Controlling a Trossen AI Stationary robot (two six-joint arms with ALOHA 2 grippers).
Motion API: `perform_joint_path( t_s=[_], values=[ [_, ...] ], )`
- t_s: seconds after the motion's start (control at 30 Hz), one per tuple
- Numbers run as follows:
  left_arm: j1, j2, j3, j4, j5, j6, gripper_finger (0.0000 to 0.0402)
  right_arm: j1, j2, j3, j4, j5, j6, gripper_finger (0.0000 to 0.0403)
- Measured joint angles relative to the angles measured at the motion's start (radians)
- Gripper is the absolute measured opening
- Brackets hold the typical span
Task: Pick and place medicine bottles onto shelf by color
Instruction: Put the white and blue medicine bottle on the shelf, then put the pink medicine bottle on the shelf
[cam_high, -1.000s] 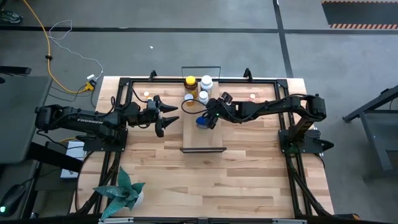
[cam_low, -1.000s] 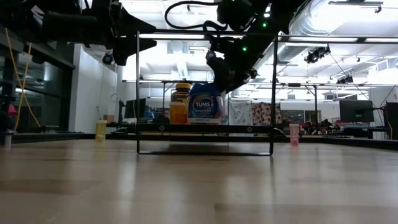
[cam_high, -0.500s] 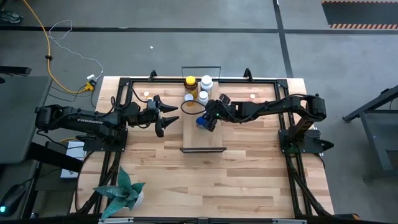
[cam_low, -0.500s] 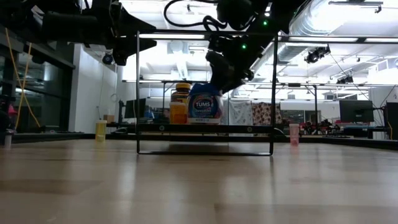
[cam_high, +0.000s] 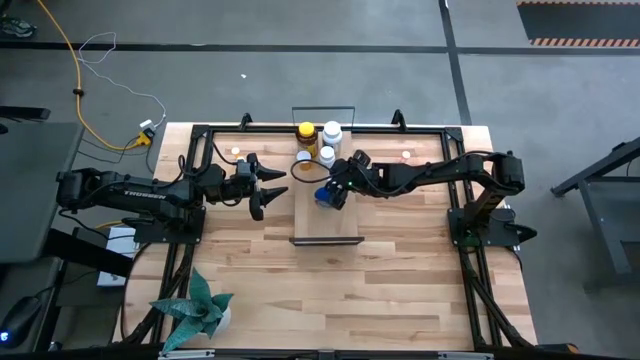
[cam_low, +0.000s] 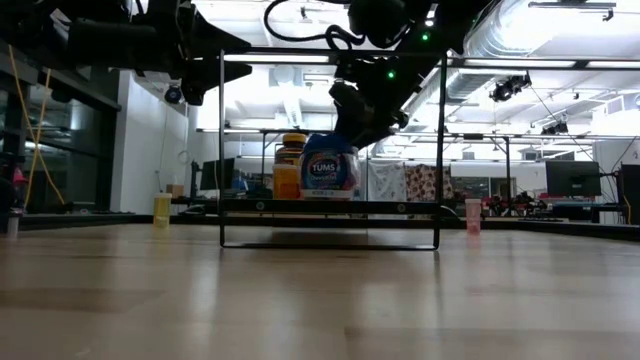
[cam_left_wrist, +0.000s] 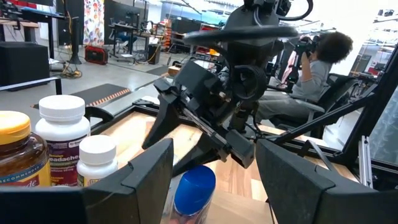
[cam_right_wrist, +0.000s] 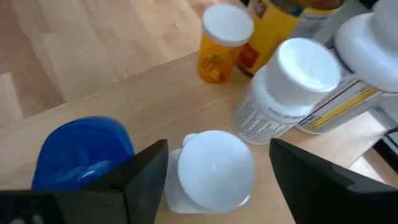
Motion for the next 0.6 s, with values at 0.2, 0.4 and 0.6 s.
perform_joint_path(
  t_s=[0.2,0.4,0.6],
  values=[
    [0.000,0.000,0.000,0.000,0.000,0.000,0.0218,0.001,-0.020,-0.001,-0.007,0.074,0.016,0.0279],
    [0.000,0.000,0.000,-0.004,0.003,0.000,0.0218,0.019,-0.056,-0.010,-0.004,0.194,0.037,0.0279],
    [-0.001,0.000,0.000,-0.009,0.003,0.000,0.0218,0.029,-0.153,-0.118,0.062,0.233,0.041,0.0279]
  ],
)
